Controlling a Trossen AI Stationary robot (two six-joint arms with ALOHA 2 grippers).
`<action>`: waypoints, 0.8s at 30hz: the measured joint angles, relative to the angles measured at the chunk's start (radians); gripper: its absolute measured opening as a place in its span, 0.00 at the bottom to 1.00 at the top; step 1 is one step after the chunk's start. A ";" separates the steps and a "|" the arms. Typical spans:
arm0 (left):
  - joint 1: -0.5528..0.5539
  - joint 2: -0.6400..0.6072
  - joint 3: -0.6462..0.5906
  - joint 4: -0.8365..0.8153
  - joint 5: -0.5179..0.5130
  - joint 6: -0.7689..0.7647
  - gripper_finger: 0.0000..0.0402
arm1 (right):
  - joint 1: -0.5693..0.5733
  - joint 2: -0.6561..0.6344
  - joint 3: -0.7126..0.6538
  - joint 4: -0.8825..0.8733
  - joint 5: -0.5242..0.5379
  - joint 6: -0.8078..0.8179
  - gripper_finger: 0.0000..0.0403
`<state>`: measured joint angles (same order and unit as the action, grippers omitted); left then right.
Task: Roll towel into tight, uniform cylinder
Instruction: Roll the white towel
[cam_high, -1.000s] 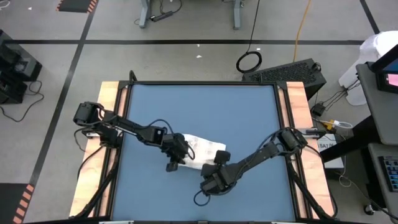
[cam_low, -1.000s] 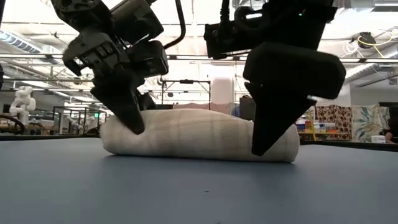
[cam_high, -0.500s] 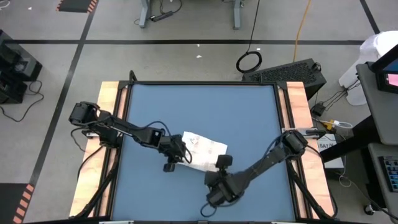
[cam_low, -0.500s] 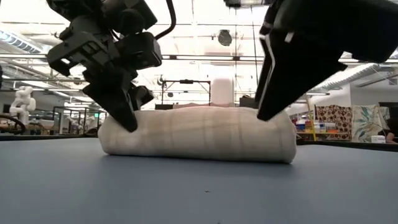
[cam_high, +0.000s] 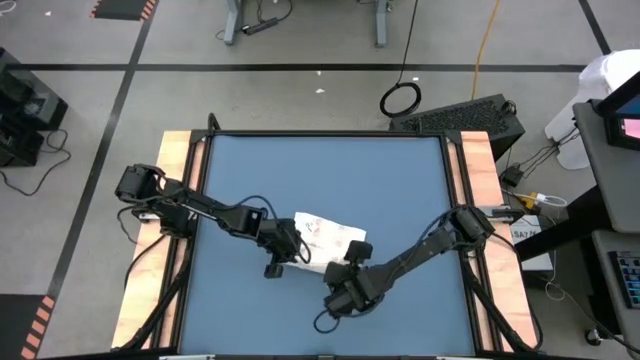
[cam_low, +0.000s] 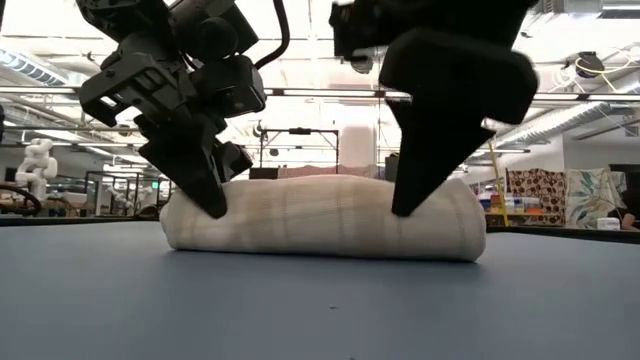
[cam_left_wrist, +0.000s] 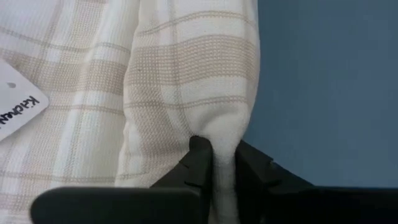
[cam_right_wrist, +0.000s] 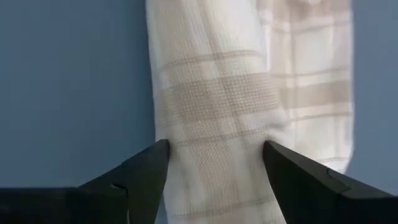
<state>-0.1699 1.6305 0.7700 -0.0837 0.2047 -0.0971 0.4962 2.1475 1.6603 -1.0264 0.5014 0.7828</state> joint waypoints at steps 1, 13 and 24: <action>0.000 0.000 0.000 0.000 0.000 -0.001 0.14 | -0.009 -0.001 -0.008 0.007 -0.018 -0.005 0.64; -0.002 -0.056 -0.005 0.025 -0.132 0.009 0.31 | -0.081 -0.010 -0.125 0.168 -0.172 -0.094 0.64; -0.125 -0.209 -0.023 0.027 -0.313 0.085 0.53 | -0.118 -0.016 -0.128 0.194 -0.242 -0.161 0.64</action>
<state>-0.2950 1.4214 0.7474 -0.0562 -0.1082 -0.0124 0.3786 2.1320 1.5326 -0.8320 0.2590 0.6223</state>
